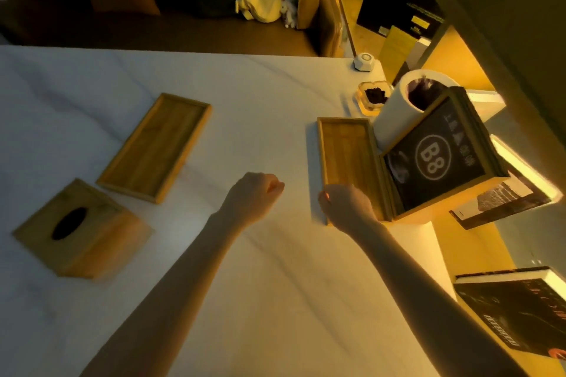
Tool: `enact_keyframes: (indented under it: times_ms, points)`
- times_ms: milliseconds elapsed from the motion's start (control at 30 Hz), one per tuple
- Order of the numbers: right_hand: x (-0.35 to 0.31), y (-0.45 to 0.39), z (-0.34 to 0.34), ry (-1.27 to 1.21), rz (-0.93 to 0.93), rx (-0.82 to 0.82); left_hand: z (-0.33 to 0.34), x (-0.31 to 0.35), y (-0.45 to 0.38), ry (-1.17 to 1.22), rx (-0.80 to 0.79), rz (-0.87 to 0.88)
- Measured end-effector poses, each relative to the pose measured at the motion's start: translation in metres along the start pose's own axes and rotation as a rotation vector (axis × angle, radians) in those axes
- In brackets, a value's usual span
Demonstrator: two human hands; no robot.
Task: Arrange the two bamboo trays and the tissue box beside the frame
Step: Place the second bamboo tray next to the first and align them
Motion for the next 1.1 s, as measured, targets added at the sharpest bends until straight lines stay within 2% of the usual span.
enact_keyframes:
  times_ms: [267, 400, 500, 633, 800, 900, 1000, 1100]
  points:
    - [-0.125, -0.032, -0.032, -0.023, -0.169, 0.244, -0.108, -0.083, 0.032, -0.136, 0.163, 0.007]
    - [-0.184, -0.042, -0.024, -0.143, -0.244, 0.274, -0.150, -0.127, 0.039, -0.185, 0.262, 0.033]
    - [-0.221, -0.050, 0.000, -0.167, -0.267, 0.236, -0.166, -0.170, 0.036, -0.202, 0.280, 0.014]
    - [-0.249, -0.064, 0.046, -0.174, -0.230, 0.125, -0.165, -0.229, 0.023, -0.342, 0.215, -0.009]
    - [-0.265, -0.079, 0.105, -0.261, -0.137, -0.035, -0.142, -0.295, -0.001, -0.493, -0.052, -0.134]
    - [-0.273, -0.085, 0.130, -0.255, -0.102, -0.103, -0.133, -0.323, -0.006, -0.406, -0.159, -0.280]
    - [-0.283, -0.089, 0.147, -0.269, -0.071, -0.146, -0.127, -0.341, -0.006, -0.147, -0.213, -0.427]
    - [-0.290, -0.090, 0.157, -0.313, -0.041, -0.156, -0.133, -0.339, -0.006, 0.016, -0.122, -0.409]
Point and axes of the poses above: each hand's wrist, its own y-axis away from the middle knuckle, its own z-axis out of the palm, x = y × z, the point moved 9 cm from there along -y, towards the middle knuckle, and after that the axes turned 5 degrees about -x, right-handed, at the moved point
